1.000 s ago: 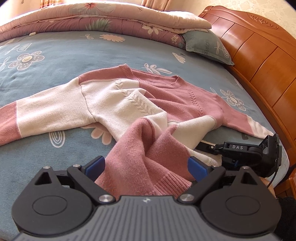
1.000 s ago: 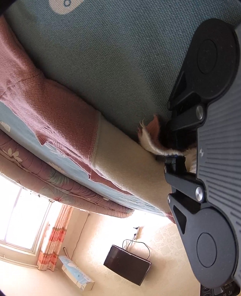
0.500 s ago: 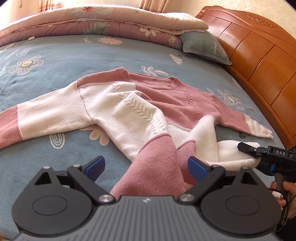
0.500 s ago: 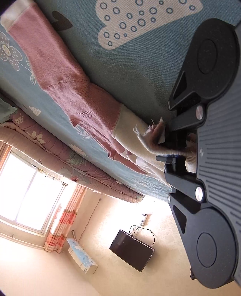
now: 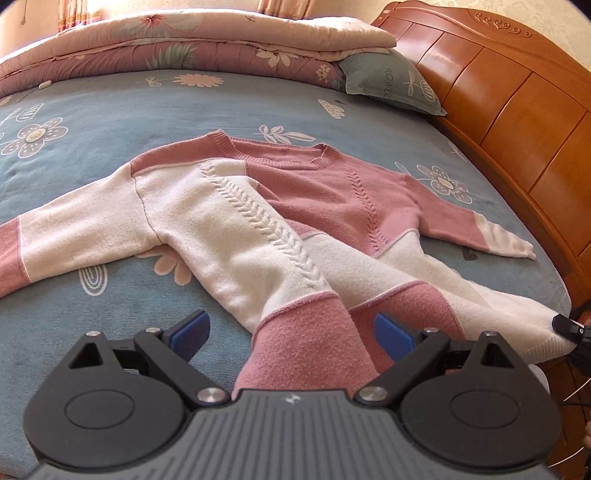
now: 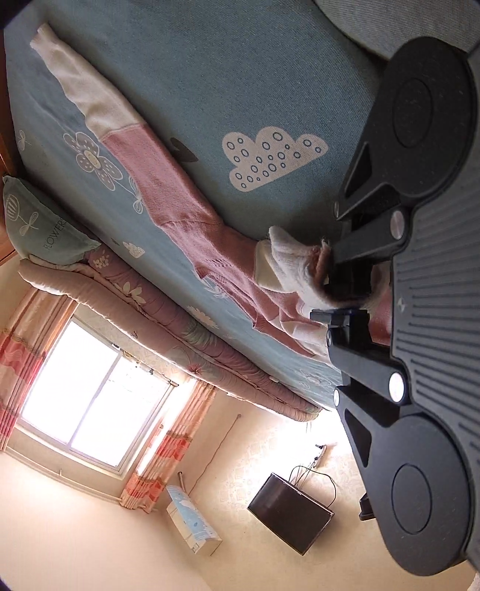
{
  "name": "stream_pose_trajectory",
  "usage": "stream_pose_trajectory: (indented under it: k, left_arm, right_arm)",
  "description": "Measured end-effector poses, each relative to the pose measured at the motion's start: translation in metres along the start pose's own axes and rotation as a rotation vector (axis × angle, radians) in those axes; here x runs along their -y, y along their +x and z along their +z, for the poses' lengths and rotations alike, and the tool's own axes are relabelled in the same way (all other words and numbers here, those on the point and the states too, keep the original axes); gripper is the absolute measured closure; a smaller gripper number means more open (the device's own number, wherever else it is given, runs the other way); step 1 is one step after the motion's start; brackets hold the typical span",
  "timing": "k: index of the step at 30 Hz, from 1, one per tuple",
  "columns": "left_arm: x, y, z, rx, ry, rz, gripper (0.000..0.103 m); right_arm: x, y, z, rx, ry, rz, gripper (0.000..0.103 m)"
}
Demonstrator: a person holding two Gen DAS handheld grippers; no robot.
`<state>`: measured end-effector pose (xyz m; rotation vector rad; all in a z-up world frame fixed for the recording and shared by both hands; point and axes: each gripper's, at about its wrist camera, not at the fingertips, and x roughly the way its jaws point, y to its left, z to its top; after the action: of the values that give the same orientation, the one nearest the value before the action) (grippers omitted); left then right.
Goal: Fold clothes
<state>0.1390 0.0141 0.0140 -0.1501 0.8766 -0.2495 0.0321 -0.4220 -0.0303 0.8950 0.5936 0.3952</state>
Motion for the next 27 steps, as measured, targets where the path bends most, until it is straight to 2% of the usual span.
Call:
stream_pose_trajectory:
  k: [6, 7, 11, 15, 23, 25, 27]
  left_arm:
    - [-0.003, 0.004, -0.003, -0.023, -0.01, 0.002, 0.007]
    - [-0.005, 0.005, -0.003, -0.026, -0.014, 0.0, 0.007]
    - [-0.015, 0.009, 0.002, -0.039, -0.047, -0.011, 0.007]
    - [-0.036, 0.023, 0.009, -0.04, -0.153, -0.084, 0.007]
    - [-0.105, 0.081, 0.009, -0.045, -0.546, -0.269, 0.008]
    - [-0.121, 0.096, 0.004, -0.051, -0.621, -0.259, 0.008]
    - [-0.13, 0.103, 0.004, -0.008, -0.641, -0.303, 0.008]
  right_arm:
    - [0.015, -0.015, 0.0, 0.001, -0.044, -0.27, 0.088]
    - [0.018, -0.018, 0.002, 0.014, -0.045, -0.291, 0.088]
    - [0.022, -0.027, 0.011, 0.064, -0.046, -0.319, 0.088]
    - [0.017, -0.023, 0.015, 0.07, -0.072, -0.319, 0.083]
    - [0.012, -0.001, 0.011, 0.02, -0.078, -0.29, 0.08]
    - [0.011, 0.003, 0.011, 0.014, -0.082, -0.301, 0.079]
    - [0.012, 0.006, 0.013, 0.012, -0.088, -0.317, 0.079]
